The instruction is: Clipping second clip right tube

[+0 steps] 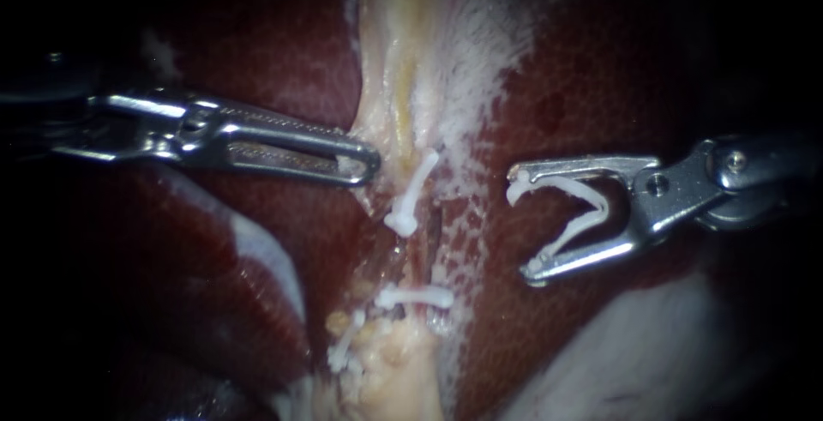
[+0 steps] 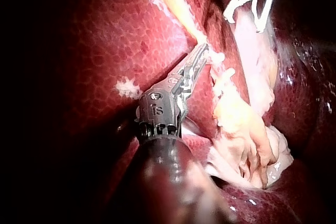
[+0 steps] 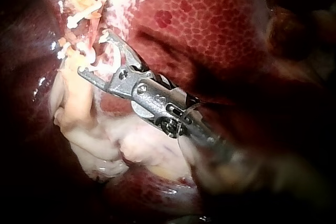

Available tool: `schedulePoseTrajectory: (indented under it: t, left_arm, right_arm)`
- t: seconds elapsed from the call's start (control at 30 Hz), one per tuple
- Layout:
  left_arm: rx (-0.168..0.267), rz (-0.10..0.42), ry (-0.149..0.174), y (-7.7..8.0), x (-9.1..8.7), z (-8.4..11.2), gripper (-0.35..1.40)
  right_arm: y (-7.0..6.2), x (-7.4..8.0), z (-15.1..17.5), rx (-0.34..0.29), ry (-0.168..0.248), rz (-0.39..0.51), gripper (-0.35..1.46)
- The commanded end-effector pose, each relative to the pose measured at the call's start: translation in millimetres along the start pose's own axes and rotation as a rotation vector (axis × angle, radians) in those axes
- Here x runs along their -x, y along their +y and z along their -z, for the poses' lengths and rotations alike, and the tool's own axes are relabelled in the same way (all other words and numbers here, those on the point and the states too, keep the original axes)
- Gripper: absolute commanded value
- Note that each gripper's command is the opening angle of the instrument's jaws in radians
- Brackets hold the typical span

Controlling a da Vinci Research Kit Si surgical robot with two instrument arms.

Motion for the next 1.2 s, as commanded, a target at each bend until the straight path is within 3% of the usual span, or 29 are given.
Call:
schedulePoseTrajectory:
  t: [0.03,0.43,0.7,0.93,1.07,1.2]
  left_arm:
    - [-0.001,0.0,0.0,0.0,0.0,0.0,-0.35]
    - [-0.005,0.001,0.001,-0.7,0.3,1.0,-0.35]
    - [-0.017,0.017,0.007,-2.2,2.2,3.5,-0.35]
    - [-0.01,0.003,-0.039,-3.2,4.8,7.1,-0.35]
    - [-0.001,-0.001,-0.058,-3.7,5.8,9.1,-0.35]
    - [0.001,-0.005,-0.061,-4.2,6.0,9.8,-0.35]
  right_arm:
    - [0.0,0.0,0.0,0.0,0.0,0.0,0.6]
    - [-0.2,0.3,-1.0,0.004,-0.001,-0.009,0.6]
    - [-2.0,3.6,-5.4,0.0,-0.001,-0.111,0.6]
    - [-3.0,5.9,-9.5,-0.022,-0.001,-0.205,0.6]
    - [-2.8,6.2,-11.1,-0.052,-0.004,-0.22,0.59]
    - [-2.2,6.1,-11.9,-0.053,-0.004,-0.233,0.59]
